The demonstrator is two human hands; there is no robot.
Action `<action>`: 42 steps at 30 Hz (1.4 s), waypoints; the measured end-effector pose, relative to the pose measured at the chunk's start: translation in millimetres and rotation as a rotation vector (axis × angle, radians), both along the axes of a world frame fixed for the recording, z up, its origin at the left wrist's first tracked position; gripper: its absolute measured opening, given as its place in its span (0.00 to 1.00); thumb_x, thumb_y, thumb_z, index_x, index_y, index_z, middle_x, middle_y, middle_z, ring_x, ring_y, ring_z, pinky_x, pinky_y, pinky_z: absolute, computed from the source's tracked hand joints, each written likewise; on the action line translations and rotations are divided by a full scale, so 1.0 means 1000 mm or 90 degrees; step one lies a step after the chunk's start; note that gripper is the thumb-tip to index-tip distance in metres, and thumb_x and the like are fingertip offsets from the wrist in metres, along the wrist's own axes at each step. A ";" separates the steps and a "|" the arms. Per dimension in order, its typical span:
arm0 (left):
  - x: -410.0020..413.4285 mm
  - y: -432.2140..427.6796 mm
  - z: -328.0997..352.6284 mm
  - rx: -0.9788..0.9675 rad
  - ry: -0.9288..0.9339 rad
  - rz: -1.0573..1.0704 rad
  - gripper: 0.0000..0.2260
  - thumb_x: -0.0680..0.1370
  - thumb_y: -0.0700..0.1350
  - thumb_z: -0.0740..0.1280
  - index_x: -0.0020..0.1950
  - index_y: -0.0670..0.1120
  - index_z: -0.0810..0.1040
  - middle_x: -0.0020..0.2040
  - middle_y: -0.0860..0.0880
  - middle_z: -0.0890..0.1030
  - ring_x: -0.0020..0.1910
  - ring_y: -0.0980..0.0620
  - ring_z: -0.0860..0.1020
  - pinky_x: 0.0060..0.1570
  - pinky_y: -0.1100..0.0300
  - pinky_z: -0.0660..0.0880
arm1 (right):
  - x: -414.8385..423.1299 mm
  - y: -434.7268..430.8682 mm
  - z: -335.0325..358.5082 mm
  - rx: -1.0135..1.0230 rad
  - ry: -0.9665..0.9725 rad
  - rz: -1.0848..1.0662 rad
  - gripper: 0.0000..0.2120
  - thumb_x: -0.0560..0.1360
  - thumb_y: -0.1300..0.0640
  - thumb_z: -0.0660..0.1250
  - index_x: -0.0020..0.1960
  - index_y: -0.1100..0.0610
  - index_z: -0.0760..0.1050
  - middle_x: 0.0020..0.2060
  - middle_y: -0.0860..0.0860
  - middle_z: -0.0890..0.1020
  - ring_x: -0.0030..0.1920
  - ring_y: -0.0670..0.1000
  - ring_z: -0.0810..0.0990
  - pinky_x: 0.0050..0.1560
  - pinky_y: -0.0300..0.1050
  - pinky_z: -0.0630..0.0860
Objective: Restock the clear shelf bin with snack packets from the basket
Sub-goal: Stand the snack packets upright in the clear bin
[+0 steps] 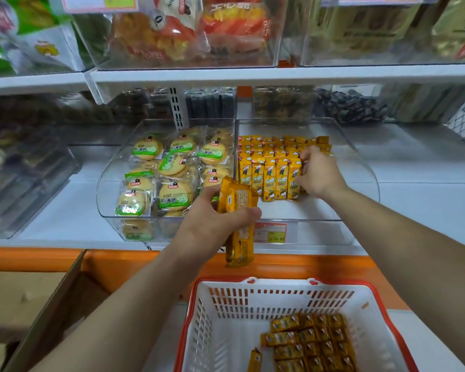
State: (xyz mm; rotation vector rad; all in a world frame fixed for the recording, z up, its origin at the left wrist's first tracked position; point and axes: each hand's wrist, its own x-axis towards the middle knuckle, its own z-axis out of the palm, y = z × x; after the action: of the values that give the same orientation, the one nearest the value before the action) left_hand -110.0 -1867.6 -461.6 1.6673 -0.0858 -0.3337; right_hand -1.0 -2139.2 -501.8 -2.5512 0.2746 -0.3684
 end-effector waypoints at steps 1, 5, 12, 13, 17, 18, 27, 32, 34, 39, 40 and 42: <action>0.000 0.000 0.000 -0.002 0.000 0.000 0.22 0.68 0.51 0.81 0.59 0.55 0.77 0.49 0.48 0.87 0.48 0.44 0.87 0.49 0.39 0.83 | -0.002 0.000 0.001 -0.003 -0.001 -0.002 0.20 0.68 0.66 0.74 0.55 0.57 0.69 0.42 0.56 0.82 0.45 0.59 0.81 0.45 0.51 0.78; -0.002 -0.001 0.001 -0.009 0.007 0.009 0.20 0.70 0.50 0.80 0.58 0.54 0.77 0.48 0.48 0.87 0.47 0.44 0.87 0.49 0.38 0.83 | -0.020 0.002 0.017 -0.011 0.009 0.005 0.21 0.69 0.61 0.75 0.58 0.58 0.69 0.45 0.55 0.81 0.48 0.58 0.79 0.42 0.47 0.72; -0.013 -0.013 0.010 -0.093 0.073 0.009 0.22 0.71 0.47 0.78 0.63 0.46 0.76 0.52 0.39 0.86 0.48 0.38 0.86 0.52 0.34 0.81 | -0.123 0.035 0.059 0.351 0.039 0.181 0.10 0.75 0.59 0.71 0.54 0.49 0.76 0.40 0.49 0.83 0.40 0.52 0.85 0.41 0.52 0.82; -0.016 -0.016 0.010 -0.107 0.082 0.011 0.20 0.72 0.46 0.77 0.61 0.45 0.77 0.53 0.37 0.85 0.49 0.36 0.86 0.52 0.33 0.81 | -0.141 0.042 0.059 0.410 0.070 0.220 0.11 0.76 0.58 0.70 0.56 0.47 0.75 0.41 0.49 0.83 0.41 0.51 0.86 0.38 0.50 0.82; -0.031 -0.030 0.014 -0.166 0.112 -0.001 0.17 0.73 0.45 0.75 0.59 0.42 0.79 0.57 0.33 0.83 0.52 0.33 0.84 0.55 0.33 0.79 | -0.177 0.061 0.056 0.514 0.140 0.258 0.21 0.74 0.49 0.73 0.64 0.42 0.71 0.46 0.44 0.82 0.44 0.51 0.86 0.39 0.47 0.82; -0.034 -0.032 0.016 -0.180 0.116 -0.011 0.19 0.72 0.46 0.75 0.60 0.41 0.78 0.58 0.34 0.83 0.52 0.35 0.84 0.55 0.35 0.79 | -0.179 0.063 0.057 0.518 0.140 0.249 0.23 0.72 0.48 0.75 0.64 0.42 0.70 0.47 0.45 0.81 0.43 0.51 0.86 0.39 0.48 0.83; -0.048 -0.036 0.024 -0.246 0.139 -0.065 0.26 0.73 0.45 0.70 0.68 0.36 0.75 0.61 0.33 0.81 0.53 0.38 0.83 0.51 0.42 0.82 | -0.182 0.051 0.065 0.746 0.137 0.243 0.15 0.77 0.64 0.69 0.62 0.55 0.76 0.43 0.53 0.85 0.42 0.54 0.85 0.39 0.44 0.80; -0.043 -0.030 0.024 -0.219 0.135 -0.078 0.23 0.71 0.48 0.72 0.64 0.39 0.80 0.58 0.43 0.86 0.50 0.49 0.85 0.40 0.56 0.82 | -0.180 0.040 0.069 0.865 0.166 0.191 0.15 0.80 0.64 0.59 0.62 0.60 0.79 0.51 0.62 0.83 0.43 0.56 0.83 0.35 0.44 0.79; -0.042 -0.029 0.023 -0.209 0.129 -0.081 0.24 0.72 0.49 0.72 0.65 0.38 0.79 0.59 0.43 0.85 0.52 0.48 0.85 0.40 0.55 0.82 | -0.180 0.037 0.068 0.886 0.183 0.192 0.15 0.81 0.61 0.58 0.62 0.62 0.78 0.52 0.63 0.83 0.42 0.56 0.83 0.33 0.44 0.79; -0.040 -0.029 0.021 -0.201 0.120 -0.077 0.26 0.69 0.50 0.73 0.64 0.39 0.80 0.58 0.42 0.86 0.56 0.44 0.84 0.50 0.47 0.82 | -0.178 0.036 0.065 0.810 0.201 0.233 0.14 0.77 0.60 0.66 0.62 0.56 0.79 0.52 0.58 0.85 0.45 0.54 0.85 0.36 0.45 0.79; -0.039 -0.030 0.021 -0.205 0.122 -0.073 0.26 0.69 0.49 0.73 0.64 0.38 0.79 0.58 0.42 0.85 0.58 0.42 0.84 0.54 0.44 0.81 | -0.179 0.036 0.063 0.775 0.192 0.236 0.15 0.75 0.61 0.70 0.61 0.52 0.79 0.50 0.55 0.86 0.45 0.55 0.85 0.38 0.46 0.80; -0.039 -0.030 0.023 -0.216 0.121 -0.071 0.28 0.69 0.50 0.73 0.65 0.38 0.79 0.58 0.42 0.85 0.58 0.41 0.84 0.50 0.47 0.82 | -0.180 0.037 0.060 0.685 0.166 0.252 0.18 0.71 0.63 0.75 0.57 0.48 0.77 0.45 0.49 0.85 0.42 0.56 0.85 0.37 0.48 0.81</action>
State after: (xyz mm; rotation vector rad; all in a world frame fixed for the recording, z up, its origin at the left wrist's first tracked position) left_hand -148.7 -1897.3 -439.1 1.2915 -0.0879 -0.5295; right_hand -180.5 -2102.3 -441.8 -1.5182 0.0231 0.2318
